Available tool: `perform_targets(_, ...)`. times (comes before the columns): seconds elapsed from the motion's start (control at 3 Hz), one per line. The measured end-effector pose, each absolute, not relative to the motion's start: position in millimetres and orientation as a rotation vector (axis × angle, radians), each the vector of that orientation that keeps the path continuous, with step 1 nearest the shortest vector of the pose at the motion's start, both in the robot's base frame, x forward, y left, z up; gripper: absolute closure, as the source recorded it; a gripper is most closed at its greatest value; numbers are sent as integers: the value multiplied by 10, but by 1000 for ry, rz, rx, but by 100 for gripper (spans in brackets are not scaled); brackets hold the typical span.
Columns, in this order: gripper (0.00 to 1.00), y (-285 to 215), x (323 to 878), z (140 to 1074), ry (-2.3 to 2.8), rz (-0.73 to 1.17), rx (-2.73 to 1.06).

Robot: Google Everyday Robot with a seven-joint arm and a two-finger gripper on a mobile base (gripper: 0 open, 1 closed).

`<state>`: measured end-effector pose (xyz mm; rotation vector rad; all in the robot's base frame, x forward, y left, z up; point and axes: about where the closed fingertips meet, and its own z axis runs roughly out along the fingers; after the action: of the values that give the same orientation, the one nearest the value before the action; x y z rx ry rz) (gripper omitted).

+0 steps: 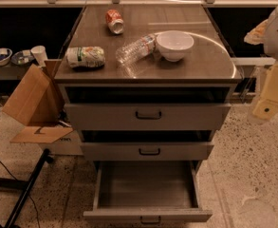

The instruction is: Place water bottle into bottom drawer

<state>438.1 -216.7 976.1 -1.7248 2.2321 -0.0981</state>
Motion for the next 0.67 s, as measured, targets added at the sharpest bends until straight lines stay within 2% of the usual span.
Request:
perform_targets(0.33, 0, -2167, 4381, 9761, 2232, -98, -1725)
perform_targets(0.67, 0, -1957, 4511, 9892, 2197, -124, -1748)
